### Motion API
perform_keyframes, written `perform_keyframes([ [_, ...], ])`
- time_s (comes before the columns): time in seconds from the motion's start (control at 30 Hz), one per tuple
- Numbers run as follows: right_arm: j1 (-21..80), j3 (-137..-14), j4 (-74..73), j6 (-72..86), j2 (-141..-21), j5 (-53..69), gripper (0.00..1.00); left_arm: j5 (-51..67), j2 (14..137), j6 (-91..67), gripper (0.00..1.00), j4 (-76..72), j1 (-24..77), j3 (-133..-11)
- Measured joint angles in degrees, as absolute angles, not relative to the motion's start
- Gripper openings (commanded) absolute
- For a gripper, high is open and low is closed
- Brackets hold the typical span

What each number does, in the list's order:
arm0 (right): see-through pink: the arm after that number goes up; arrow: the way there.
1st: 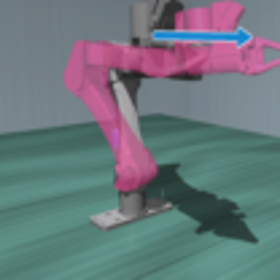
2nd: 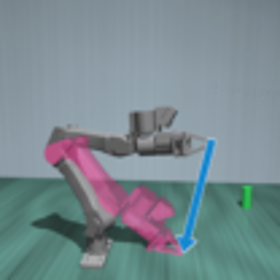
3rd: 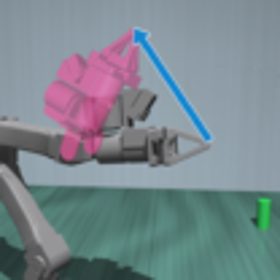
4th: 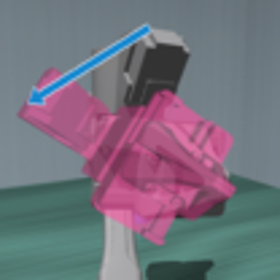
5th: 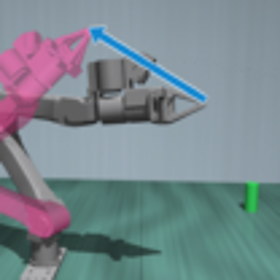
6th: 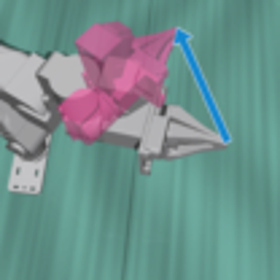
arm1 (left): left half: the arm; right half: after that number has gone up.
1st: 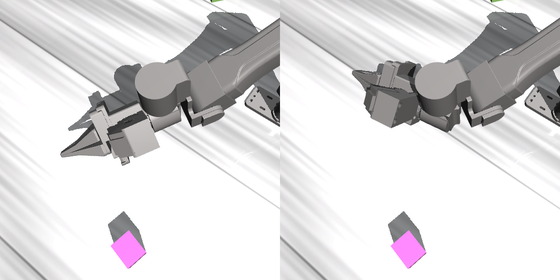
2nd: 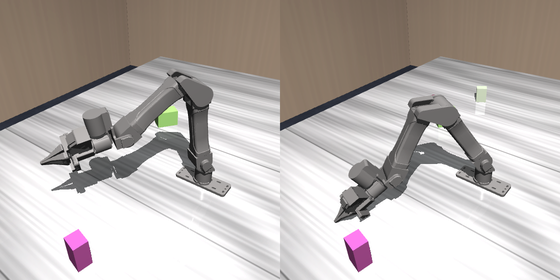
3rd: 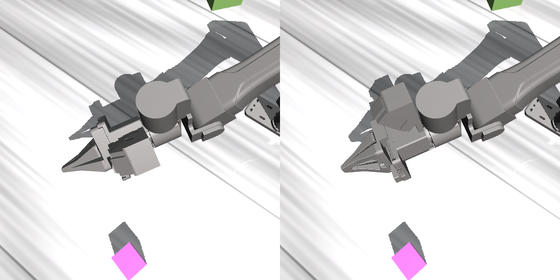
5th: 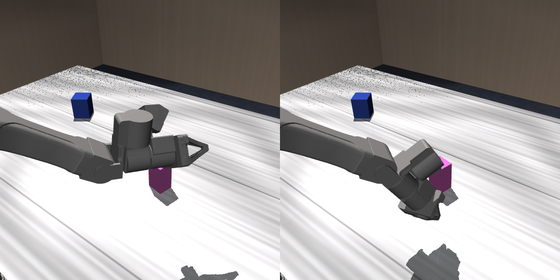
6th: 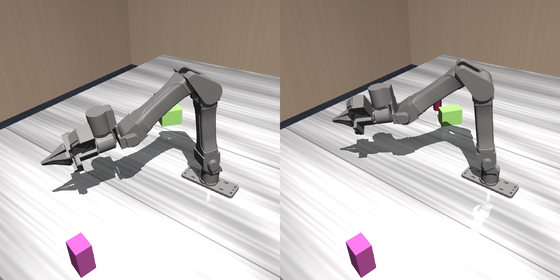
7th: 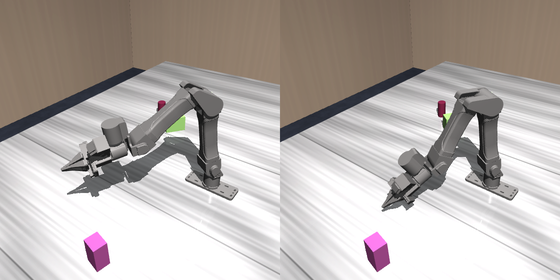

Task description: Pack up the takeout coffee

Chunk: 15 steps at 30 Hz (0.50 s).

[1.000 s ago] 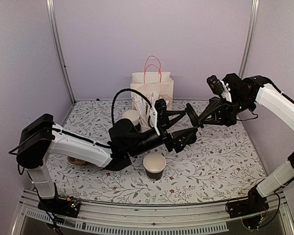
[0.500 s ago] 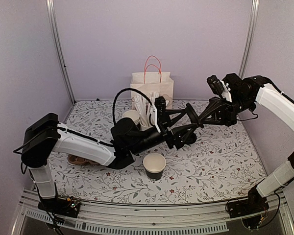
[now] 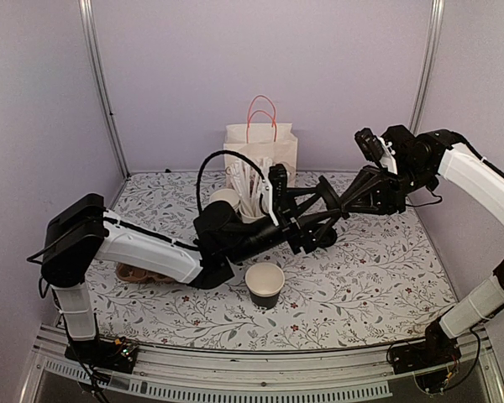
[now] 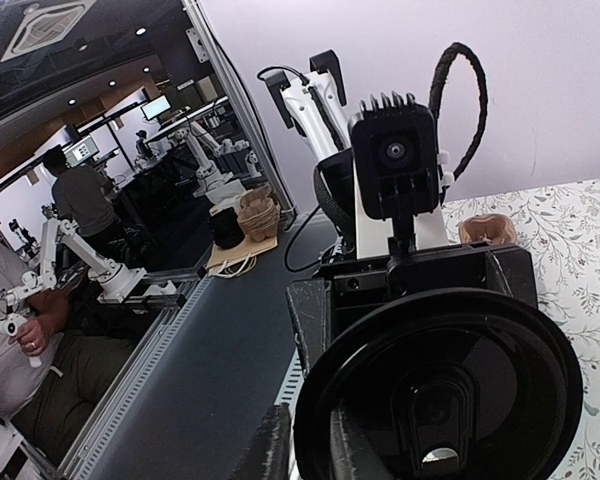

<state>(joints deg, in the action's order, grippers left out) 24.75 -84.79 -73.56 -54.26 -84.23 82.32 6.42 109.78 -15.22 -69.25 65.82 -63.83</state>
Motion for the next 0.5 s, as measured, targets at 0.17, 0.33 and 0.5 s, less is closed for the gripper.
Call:
perform_keyframes([
  [0.17, 24.6, -84.8, -73.2, -54.2, -84.1, 82.0, 0.35, 6.1, 109.2, -15.3, 0.75, -68.2, 65.5, -63.0],
  [0.33, 20.5, -85.8, -72.9, -54.2, -82.8, 81.3, 0.40, 5.7, 104.6, -15.3, 0.74, -61.5, 64.5, -60.3],
  [0.5, 12.5, -82.6, -61.6, -48.5, -78.5, 78.2, 0.42, 5.2, 95.5, -13.6, 0.74, -41.9, 64.0, -62.7],
])
